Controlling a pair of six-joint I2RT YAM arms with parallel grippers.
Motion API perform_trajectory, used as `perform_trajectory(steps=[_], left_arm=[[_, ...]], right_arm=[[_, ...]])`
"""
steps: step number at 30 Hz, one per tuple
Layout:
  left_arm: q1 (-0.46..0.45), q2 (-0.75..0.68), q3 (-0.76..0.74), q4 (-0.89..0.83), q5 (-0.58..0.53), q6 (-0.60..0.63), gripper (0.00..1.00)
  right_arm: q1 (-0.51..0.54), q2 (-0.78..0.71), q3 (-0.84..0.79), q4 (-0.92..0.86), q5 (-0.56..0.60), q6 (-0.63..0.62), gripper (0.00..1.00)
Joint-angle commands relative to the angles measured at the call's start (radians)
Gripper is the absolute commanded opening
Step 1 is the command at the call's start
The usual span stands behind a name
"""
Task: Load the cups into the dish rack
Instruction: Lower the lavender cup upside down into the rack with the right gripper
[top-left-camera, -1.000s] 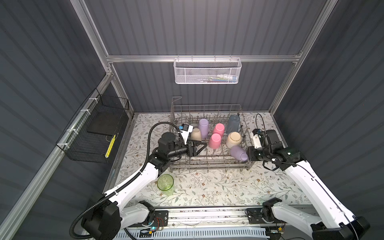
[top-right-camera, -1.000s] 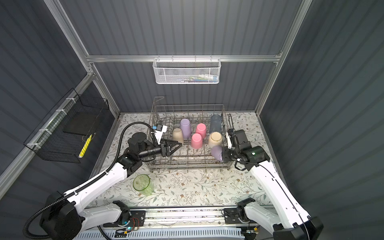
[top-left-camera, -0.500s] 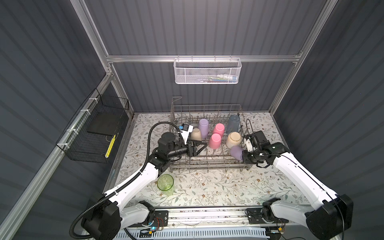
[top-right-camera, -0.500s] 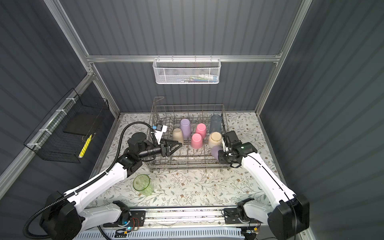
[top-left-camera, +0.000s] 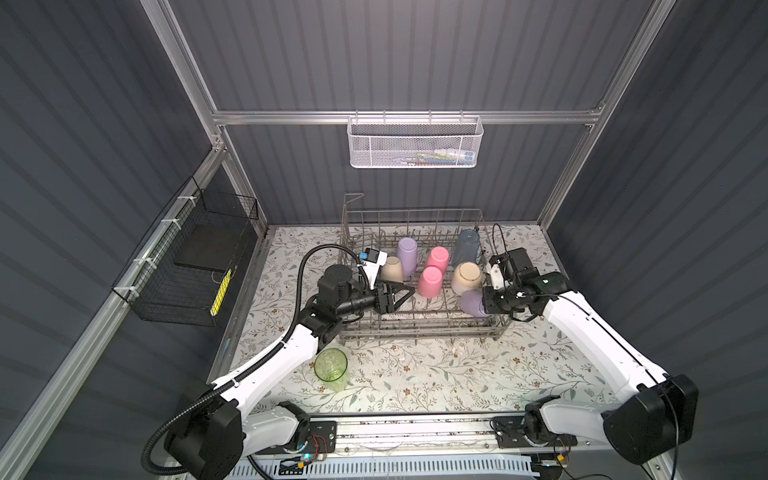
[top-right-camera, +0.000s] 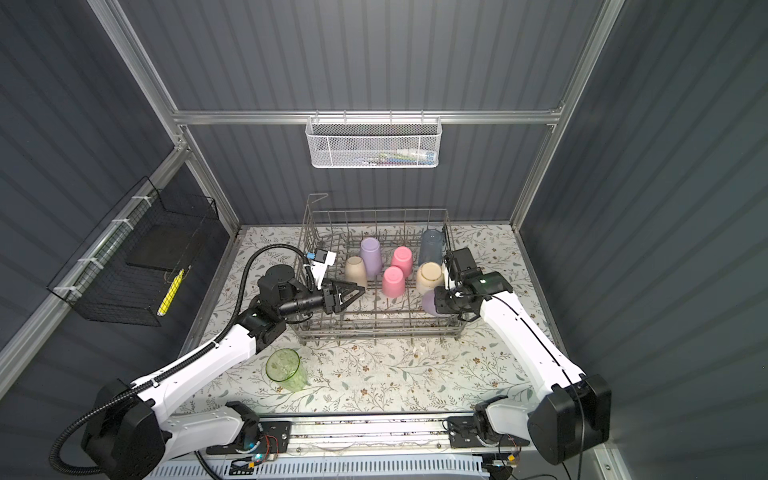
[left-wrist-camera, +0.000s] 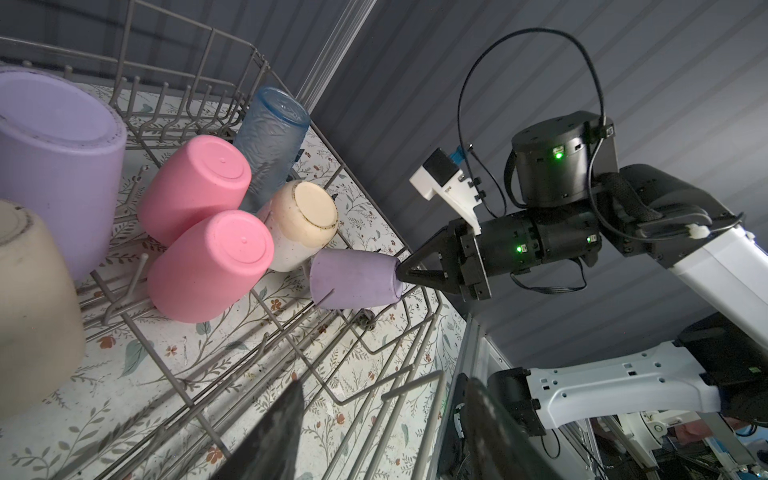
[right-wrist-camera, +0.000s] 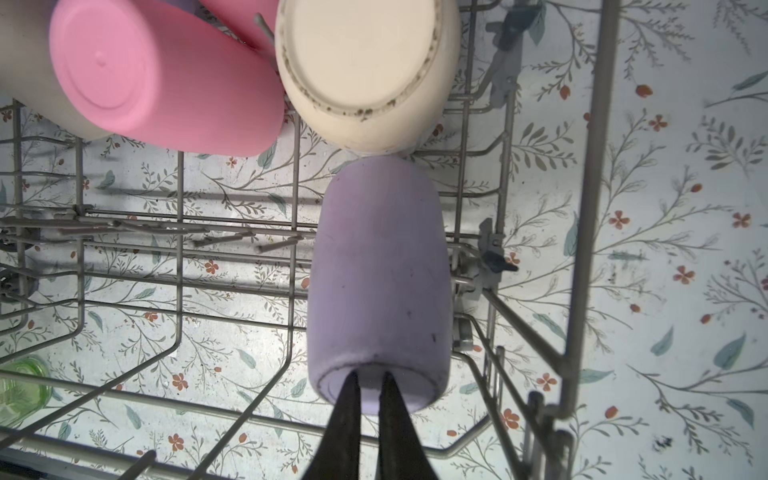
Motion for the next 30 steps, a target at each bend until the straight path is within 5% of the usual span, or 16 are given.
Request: perform_trajectory(steps=[1, 20, 23, 27, 30], left_arm=[[0.006, 0.002, -0.007, 0.012, 0.015, 0.009, 0.62], [0.007, -0.005, -0.019, 0.014, 0.010, 0.006, 0.61], [0.007, -0.008, -0.022, 0.013, 0.011, 0.005, 0.61], [0.007, -0.009, -0.023, 0.013, 0.011, 0.006, 0.61], [0.007, -0.001, -0.025, 0.025, 0.014, 0.002, 0.61]], right_arm=[[-0.006, 0.042, 0.020, 0.041, -0.003, -0.020, 0.15], [-0.006, 0.019, 0.059, 0.043, -0.008, -0.015, 0.19], [-0.007, -0.016, 0.055, 0.032, -0.006, -0.012, 0.30], [-0.011, -0.045, 0.027, 0.021, 0.015, -0.014, 0.64], [-0.020, -0.038, 0.003, 0.026, -0.005, -0.011, 0.80]])
